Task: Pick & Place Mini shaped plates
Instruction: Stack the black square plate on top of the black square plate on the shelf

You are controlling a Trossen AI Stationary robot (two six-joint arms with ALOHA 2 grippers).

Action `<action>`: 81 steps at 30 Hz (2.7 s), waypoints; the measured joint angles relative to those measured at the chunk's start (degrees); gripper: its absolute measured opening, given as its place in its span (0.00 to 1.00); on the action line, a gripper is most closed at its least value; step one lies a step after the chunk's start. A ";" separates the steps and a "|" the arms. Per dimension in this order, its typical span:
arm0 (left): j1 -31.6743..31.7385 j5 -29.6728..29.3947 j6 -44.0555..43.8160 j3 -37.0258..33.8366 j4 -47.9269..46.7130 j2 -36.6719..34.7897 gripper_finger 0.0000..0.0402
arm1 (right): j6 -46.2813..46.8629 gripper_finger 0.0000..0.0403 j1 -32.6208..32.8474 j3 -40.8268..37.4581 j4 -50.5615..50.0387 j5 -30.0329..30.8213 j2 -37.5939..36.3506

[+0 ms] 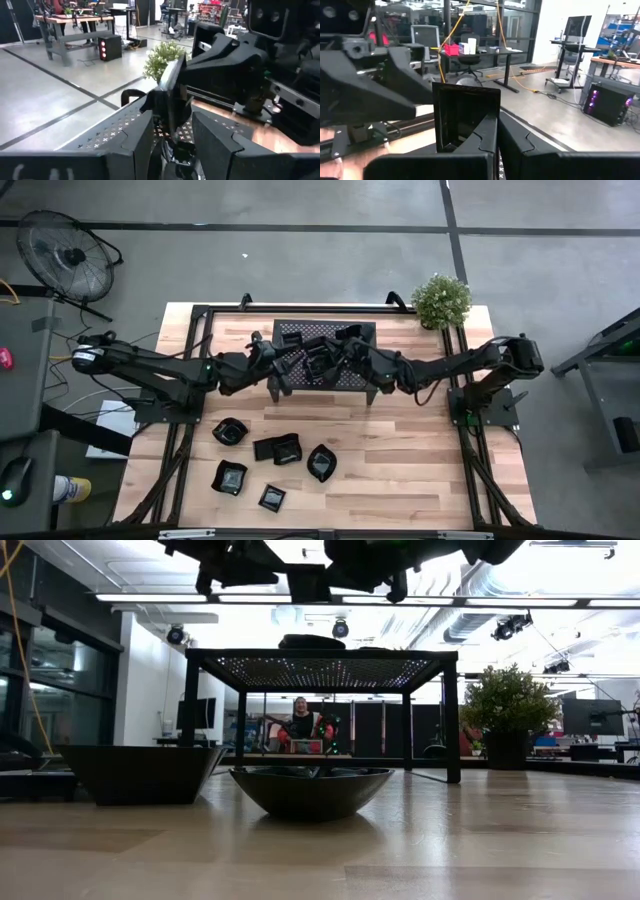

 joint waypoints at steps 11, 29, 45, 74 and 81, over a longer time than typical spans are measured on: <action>3.97 4.73 -0.66 -0.03 1.59 1.54 0.34 | -0.06 0.01 -1.26 0.00 -0.10 -1.95 0.00; 3.97 1.07 -1.95 0.02 4.29 4.46 0.34 | -1.10 0.01 -2.57 0.00 -0.28 -2.97 -0.02; 3.95 2.57 -1.99 0.02 5.41 4.46 0.13 | -0.97 0.01 -2.57 0.00 -0.28 -2.80 -0.04; 3.95 2.62 -2.01 0.02 5.45 4.46 0.00 | -0.09 0.27 -2.55 0.00 -0.87 -3.06 -0.10; 3.93 2.59 -1.99 0.02 5.40 4.35 0.00 | -0.07 0.35 -2.25 0.00 -1.09 -3.06 -1.22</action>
